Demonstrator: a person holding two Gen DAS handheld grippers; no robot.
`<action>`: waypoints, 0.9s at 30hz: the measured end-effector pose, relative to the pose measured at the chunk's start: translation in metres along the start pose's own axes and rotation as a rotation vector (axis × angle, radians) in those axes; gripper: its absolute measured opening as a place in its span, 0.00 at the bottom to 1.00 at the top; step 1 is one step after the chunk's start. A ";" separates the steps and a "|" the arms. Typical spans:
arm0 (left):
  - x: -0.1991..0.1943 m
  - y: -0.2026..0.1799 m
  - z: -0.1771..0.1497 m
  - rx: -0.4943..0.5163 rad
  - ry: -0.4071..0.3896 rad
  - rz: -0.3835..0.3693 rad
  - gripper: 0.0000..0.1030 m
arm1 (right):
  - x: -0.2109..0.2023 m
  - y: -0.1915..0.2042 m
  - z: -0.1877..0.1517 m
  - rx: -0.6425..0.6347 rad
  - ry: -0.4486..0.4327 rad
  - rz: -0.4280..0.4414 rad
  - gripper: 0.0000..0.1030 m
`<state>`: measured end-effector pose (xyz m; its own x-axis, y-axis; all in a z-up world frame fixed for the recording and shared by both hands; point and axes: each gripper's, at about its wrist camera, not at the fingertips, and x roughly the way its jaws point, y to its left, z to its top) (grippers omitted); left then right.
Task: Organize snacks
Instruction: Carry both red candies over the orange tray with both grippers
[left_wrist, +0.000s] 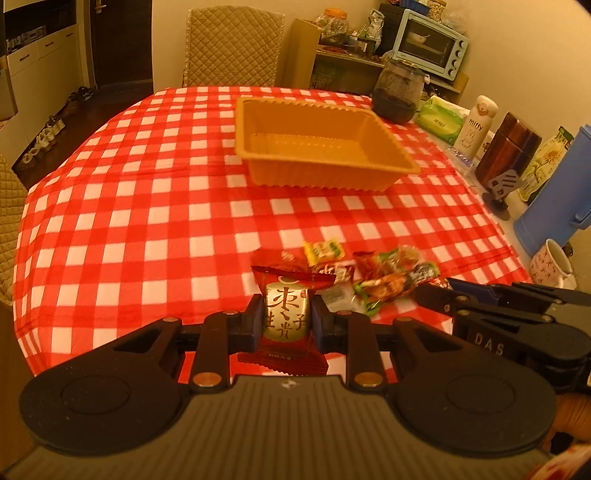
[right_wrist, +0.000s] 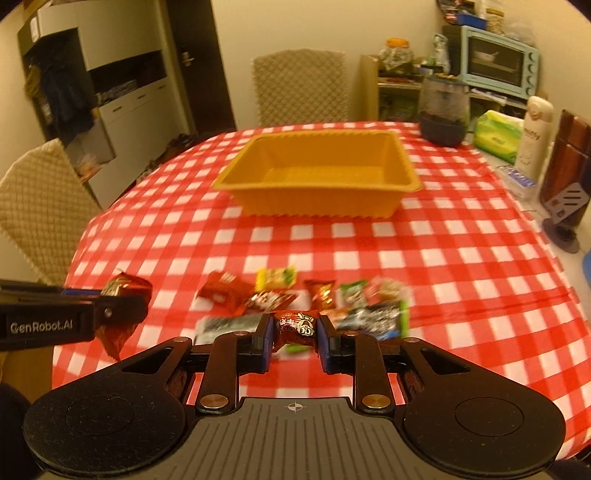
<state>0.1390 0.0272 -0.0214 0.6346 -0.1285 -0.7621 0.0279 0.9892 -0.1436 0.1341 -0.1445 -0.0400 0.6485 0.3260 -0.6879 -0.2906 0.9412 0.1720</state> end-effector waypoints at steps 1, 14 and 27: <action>0.000 -0.002 0.003 0.001 -0.001 -0.002 0.23 | -0.002 -0.003 0.003 0.005 -0.004 -0.006 0.24; 0.005 -0.008 0.039 0.005 -0.019 -0.009 0.23 | -0.009 -0.023 0.046 0.044 -0.059 -0.025 0.24; 0.042 -0.007 0.096 -0.013 -0.047 -0.016 0.23 | 0.018 -0.044 0.102 0.073 -0.115 -0.014 0.24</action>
<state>0.2400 0.0218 0.0081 0.6697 -0.1409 -0.7291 0.0289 0.9860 -0.1640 0.2301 -0.1706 0.0117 0.7297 0.3170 -0.6058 -0.2317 0.9483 0.2170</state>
